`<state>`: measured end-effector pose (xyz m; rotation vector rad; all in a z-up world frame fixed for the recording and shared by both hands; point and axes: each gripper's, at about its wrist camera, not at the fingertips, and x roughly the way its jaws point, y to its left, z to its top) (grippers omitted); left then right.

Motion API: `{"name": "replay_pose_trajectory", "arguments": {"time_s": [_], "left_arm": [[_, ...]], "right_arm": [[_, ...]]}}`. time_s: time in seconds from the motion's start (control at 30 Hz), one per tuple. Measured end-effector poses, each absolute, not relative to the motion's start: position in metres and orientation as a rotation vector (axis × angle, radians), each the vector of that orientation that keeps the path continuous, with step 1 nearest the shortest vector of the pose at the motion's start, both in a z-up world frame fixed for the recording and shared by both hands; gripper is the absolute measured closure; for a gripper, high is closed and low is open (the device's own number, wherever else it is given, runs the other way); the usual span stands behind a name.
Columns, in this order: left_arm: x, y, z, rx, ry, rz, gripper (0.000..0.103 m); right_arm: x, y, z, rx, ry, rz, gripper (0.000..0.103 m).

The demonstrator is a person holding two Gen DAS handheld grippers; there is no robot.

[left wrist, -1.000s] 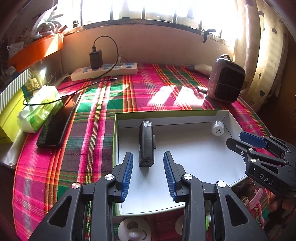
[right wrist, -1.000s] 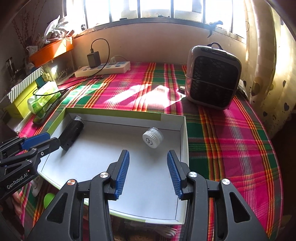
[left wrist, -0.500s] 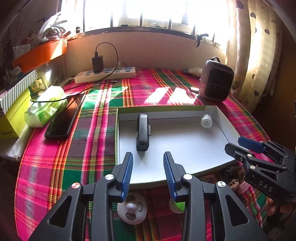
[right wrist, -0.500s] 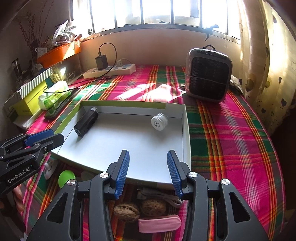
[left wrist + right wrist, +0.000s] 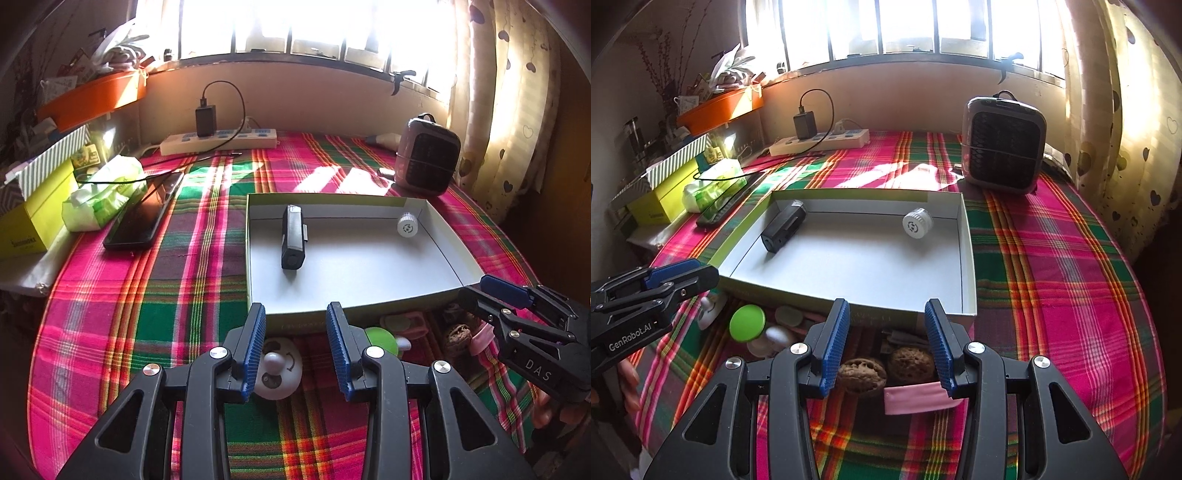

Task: Organize objects
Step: 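Withdraw both grippers from the box back toward the remaining objects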

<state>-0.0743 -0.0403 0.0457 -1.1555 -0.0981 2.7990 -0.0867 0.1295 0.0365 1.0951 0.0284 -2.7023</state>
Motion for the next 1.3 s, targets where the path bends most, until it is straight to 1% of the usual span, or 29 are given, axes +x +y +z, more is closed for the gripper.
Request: {"name": "replay_pose_trajectory", "arguments": {"time_s": [0.27,0.63,0.87,1.03,1.23,1.27,1.3], "left_arm": [[-0.057,-0.046,0.044,-1.141,-0.13,2.785,0.071],[-0.044,-0.051,0.032,-1.176,-0.117,2.779,0.07],[-0.047,-0.055,0.023,-1.212,-0.128,2.776,0.066],[-0.052,-0.056,0.016,-1.248,-0.136,2.76,0.066],[-0.057,-0.056,0.009,-1.28,-0.152,2.75,0.066],[-0.057,-0.056,0.009,-1.279,-0.151,2.749,0.066],[-0.058,-0.055,0.008,-1.279,-0.15,2.747,0.066]], "right_arm": [[-0.073,0.132,0.033,1.083,0.016,-2.698,0.059],[-0.058,0.138,0.026,1.088,-0.003,-2.696,0.059],[-0.049,0.146,0.024,1.09,-0.02,-2.708,0.059],[-0.046,0.154,0.022,1.094,-0.019,-2.738,0.059],[-0.049,0.163,0.015,1.144,-0.064,-2.742,0.059],[-0.05,0.164,0.015,1.149,-0.073,-2.74,0.057],[-0.05,0.164,0.014,1.15,-0.083,-2.738,0.052]]}}
